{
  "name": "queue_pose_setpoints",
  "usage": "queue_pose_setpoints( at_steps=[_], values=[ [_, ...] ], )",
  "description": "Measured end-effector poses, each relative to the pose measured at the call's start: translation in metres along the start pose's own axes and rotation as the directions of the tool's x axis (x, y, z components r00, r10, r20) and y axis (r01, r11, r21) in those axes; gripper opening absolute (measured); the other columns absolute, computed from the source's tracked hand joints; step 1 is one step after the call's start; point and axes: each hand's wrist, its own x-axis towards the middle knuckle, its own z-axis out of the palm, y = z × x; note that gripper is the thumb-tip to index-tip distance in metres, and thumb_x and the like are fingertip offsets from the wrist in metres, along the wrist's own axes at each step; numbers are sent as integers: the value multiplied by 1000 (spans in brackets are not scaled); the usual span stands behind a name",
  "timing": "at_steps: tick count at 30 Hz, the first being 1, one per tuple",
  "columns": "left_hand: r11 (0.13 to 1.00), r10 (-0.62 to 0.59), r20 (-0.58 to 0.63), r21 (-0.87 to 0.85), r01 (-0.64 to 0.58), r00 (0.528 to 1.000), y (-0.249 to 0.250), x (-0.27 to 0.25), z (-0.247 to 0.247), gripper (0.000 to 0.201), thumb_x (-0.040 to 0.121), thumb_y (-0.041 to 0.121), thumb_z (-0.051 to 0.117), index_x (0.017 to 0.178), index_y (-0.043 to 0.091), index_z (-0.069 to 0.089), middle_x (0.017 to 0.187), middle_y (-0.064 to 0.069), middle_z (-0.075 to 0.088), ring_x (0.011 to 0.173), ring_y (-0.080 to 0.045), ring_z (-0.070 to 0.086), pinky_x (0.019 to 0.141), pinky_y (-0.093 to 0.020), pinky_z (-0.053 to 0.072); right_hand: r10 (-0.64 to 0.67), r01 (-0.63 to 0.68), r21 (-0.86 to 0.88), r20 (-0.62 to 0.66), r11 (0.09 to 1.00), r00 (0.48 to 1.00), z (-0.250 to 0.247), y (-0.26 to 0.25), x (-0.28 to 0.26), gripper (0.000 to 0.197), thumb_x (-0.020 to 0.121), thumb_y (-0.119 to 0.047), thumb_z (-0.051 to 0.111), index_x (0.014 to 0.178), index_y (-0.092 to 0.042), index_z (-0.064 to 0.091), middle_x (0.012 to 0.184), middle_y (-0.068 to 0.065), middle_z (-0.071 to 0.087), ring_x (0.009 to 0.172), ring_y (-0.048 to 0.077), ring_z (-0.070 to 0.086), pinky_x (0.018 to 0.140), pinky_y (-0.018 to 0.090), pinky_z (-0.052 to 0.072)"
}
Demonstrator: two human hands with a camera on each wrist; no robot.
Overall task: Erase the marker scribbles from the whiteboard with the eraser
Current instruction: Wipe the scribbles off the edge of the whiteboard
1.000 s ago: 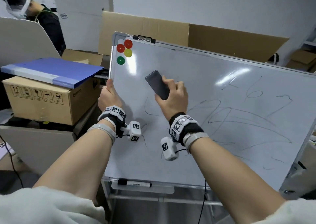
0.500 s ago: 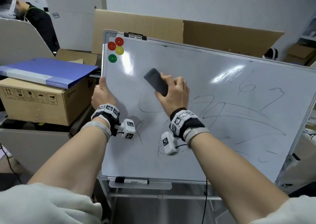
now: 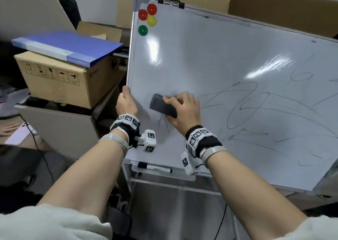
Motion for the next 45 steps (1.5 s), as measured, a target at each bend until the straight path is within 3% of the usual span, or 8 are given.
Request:
queue_pose_setpoints(
  at_steps=[3,7,10,21,26,33,41,45],
  values=[
    [1000,19,22,-17,-19,1000,1,0,-1,61,104,48,22,107,2,62,114,-19,64,108,-33,56,80,-28,30,-8,7,-23,-18,1000,1000,-6,2,7,63,61,-34,85,120,-35,63,105,1,55,99,26,52,82,41,41],
    [999,3,52,-50,-1,999,-6,-3,-1,61,103,49,22,106,3,61,111,-17,64,104,-32,56,81,-29,31,174,-169,45,-194,985,965,-23,4,32,58,69,-36,79,124,-36,61,109,2,56,101,27,51,86,40,40],
    [996,-54,75,-69,59,996,-26,-4,0,59,102,52,24,90,6,58,92,-11,61,90,-31,54,77,-29,34,197,-182,82,-229,980,953,-16,0,31,57,68,-33,80,122,-35,62,108,2,54,98,27,49,86,39,40],
    [991,-88,45,-96,92,995,-46,-5,5,56,101,53,30,60,15,36,61,2,42,70,-23,41,68,-30,32,-43,41,34,61,999,997,46,-14,-45,62,61,-24,86,118,-33,64,105,2,56,97,26,46,81,39,34],
    [992,-80,59,-94,85,995,-44,-9,5,54,101,52,30,63,15,39,64,2,44,72,-23,42,70,-30,33,-83,85,-13,108,996,991,32,-7,-46,58,63,-25,86,117,-32,65,108,2,59,100,27,49,82,40,35],
    [994,-81,26,-68,82,996,-42,-16,5,55,101,55,25,87,10,55,86,-6,59,90,-32,56,91,-40,42,197,-198,11,-179,980,964,-18,16,-12,53,67,-28,81,117,-33,63,114,2,56,104,29,48,90,40,39],
    [996,-69,15,-60,70,998,-47,-13,5,61,101,54,24,102,7,62,108,-14,67,105,-37,58,96,-40,43,-93,94,-12,65,996,994,38,7,-74,54,63,-18,86,111,-29,67,106,3,58,98,29,50,80,39,36],
    [997,-56,-1,-52,56,998,-49,-10,8,59,102,53,25,103,7,63,107,-11,67,105,-34,58,95,-37,42,-115,120,-16,188,993,975,56,11,-106,58,59,-15,87,111,-30,66,105,3,57,96,29,49,78,38,35]
  ],
)
